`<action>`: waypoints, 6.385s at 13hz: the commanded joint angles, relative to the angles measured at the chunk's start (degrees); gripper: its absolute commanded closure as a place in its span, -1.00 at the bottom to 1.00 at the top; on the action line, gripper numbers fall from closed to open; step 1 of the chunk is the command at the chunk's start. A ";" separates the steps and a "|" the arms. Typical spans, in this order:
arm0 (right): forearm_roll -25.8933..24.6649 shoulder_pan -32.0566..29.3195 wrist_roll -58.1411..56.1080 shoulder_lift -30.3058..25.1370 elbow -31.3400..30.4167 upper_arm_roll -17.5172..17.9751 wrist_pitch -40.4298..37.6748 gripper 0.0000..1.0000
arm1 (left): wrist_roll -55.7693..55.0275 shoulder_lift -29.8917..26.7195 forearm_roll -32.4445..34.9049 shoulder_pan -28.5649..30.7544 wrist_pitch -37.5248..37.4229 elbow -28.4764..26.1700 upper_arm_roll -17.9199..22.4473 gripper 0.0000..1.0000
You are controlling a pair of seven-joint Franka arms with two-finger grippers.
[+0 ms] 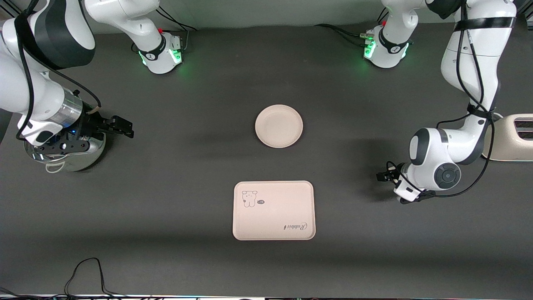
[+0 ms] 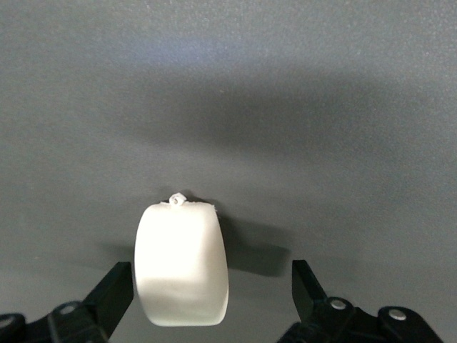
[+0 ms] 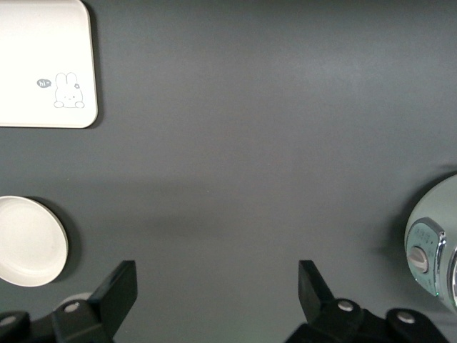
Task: Place bun in plate and plate on tray
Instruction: 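Lower the left gripper and grasp the white bun, then carry the bun with the left gripper over the white plate, then release the bun onto the plate while the right gripper approaches the plate, then grasp the plate rim with the right gripper while the left gripper withdraws, then carry the plate with the right gripper onto the white tray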
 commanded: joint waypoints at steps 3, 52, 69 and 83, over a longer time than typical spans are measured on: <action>0.24 1.94 5.07 -0.11 -0.21 -0.40 0.19 -1.00 | 0.31 -1.97 -0.29 0.48 -0.60 -0.10 0.64 0.84; 3.58 4.04 29.14 20.27 -16.28 24.29 43.22 -1.00 | -26.72 -21.56 3.49 -12.13 -16.78 2.72 -5.68 -1.00; -1.52 12.93 36.97 27.66 -21.04 27.28 54.25 0.81 | 7.33 -32.91 4.28 10.77 -21.35 5.18 -4.81 -1.00; 2.69 10.30 37.85 24.40 -2.62 26.76 35.73 1.00 | 8.13 -33.70 5.07 -2.42 -26.87 7.81 9.69 -1.00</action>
